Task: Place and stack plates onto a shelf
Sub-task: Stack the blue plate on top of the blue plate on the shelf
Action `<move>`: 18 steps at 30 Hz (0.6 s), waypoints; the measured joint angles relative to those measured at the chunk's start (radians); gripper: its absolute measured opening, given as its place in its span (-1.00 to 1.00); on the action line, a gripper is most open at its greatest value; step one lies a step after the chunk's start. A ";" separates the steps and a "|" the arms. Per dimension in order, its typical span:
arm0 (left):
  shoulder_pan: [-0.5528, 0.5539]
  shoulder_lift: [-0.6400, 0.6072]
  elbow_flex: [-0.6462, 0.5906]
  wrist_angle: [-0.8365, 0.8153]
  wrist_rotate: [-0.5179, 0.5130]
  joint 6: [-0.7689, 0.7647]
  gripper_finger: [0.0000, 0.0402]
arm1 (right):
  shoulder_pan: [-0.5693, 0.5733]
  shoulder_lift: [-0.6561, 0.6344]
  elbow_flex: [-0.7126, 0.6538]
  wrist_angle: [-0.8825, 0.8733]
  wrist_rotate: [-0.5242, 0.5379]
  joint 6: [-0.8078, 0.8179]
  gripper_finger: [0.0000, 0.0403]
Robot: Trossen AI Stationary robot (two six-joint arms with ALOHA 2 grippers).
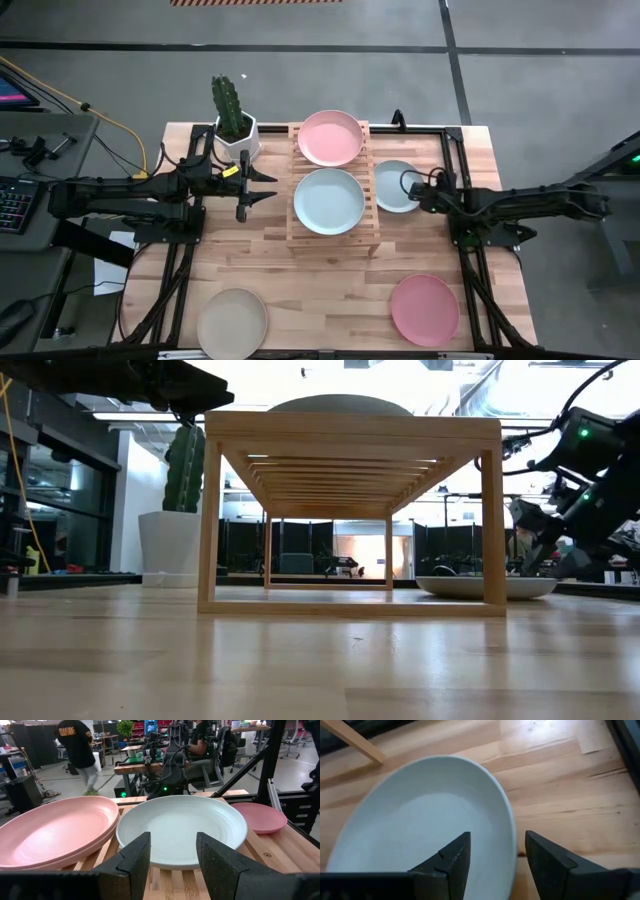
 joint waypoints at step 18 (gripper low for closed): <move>0.000 0.000 0.000 0.000 0.000 -0.007 -0.26 | -0.032 0.190 0.000 0.063 -0.005 0.062 -0.17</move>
